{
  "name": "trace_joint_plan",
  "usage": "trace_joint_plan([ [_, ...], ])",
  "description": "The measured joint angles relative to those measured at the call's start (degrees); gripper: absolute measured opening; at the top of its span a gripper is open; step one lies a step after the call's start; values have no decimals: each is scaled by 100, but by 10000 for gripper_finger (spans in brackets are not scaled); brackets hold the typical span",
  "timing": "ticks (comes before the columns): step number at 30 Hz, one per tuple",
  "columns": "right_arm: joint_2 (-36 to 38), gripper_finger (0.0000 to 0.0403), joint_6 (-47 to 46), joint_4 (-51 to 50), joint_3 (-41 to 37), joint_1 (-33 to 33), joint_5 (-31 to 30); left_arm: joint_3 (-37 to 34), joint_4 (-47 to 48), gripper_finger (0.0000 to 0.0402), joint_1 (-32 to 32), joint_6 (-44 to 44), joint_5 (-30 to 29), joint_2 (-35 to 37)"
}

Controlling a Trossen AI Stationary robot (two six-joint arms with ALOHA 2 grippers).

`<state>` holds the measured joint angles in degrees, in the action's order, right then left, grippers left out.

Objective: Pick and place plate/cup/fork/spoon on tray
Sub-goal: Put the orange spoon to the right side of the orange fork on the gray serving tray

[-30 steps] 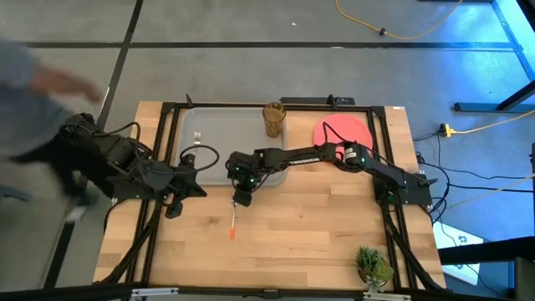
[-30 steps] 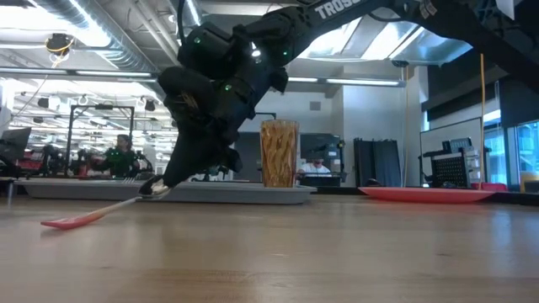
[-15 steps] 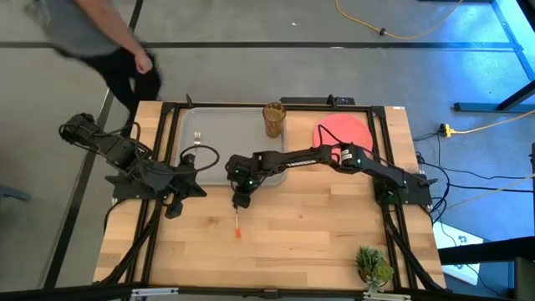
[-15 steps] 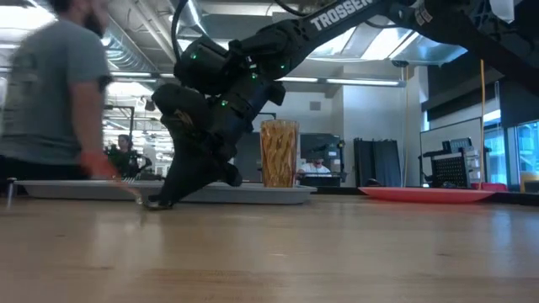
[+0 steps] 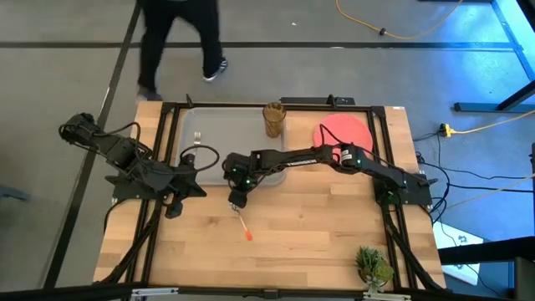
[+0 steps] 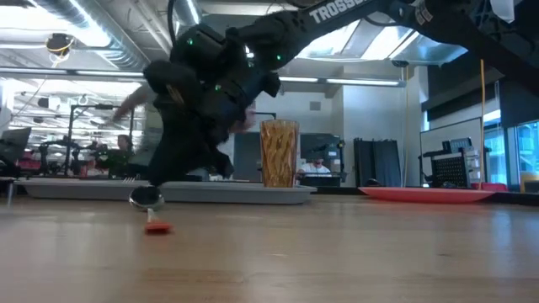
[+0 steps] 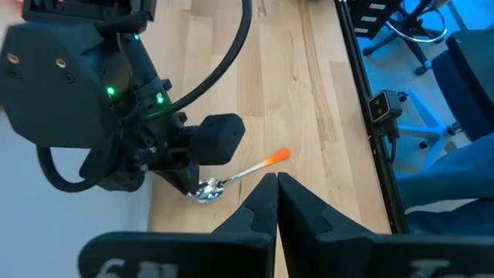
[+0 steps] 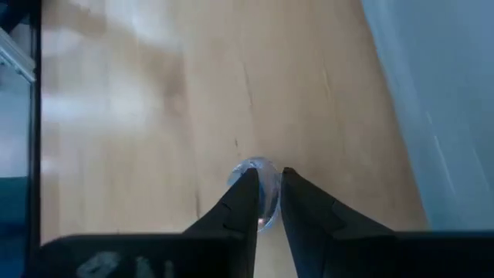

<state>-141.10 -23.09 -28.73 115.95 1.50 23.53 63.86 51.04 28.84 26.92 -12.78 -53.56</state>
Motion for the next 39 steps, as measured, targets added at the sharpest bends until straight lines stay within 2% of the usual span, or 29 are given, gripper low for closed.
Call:
trace_joint_plan([
  [4, 11, 59, 266, -312, 378, 1, 2, 0, 3, 0, 0, 0, 24, 0],
  [9, 13, 59, 830, -1346, 1224, -5, -18, 0, 127, 0, 0, 37, 43, 0],
  [12, 14, 59, 1216, -2194, 1887, -68, -254, 0, 211, 0, 0, 222, 219, 0],
  [19, 805, 59, 1379, -2667, 1706, -261, -715, 0, 581, 0, 0, 871, 327, -66],
  [27, 1633, 59, 1427, -3118, 1706, -485, -1734, -4, 664, 1, -186, 918, 333, -469],
  [31, 2003, 59, 1305, -3243, 1706, -564, -2094, -4, 683, 13, -400, 914, 345, -824],
  [34, 2283, 59, 1288, -3427, 1706, -655, -2282, -4, 684, 22, -473, 614, 259, -1094],
  [39, 2650, 59, 1295, -3764, 1709, -799, -2445, -4, 683, 23, -422, -449, -205, -1632],
])
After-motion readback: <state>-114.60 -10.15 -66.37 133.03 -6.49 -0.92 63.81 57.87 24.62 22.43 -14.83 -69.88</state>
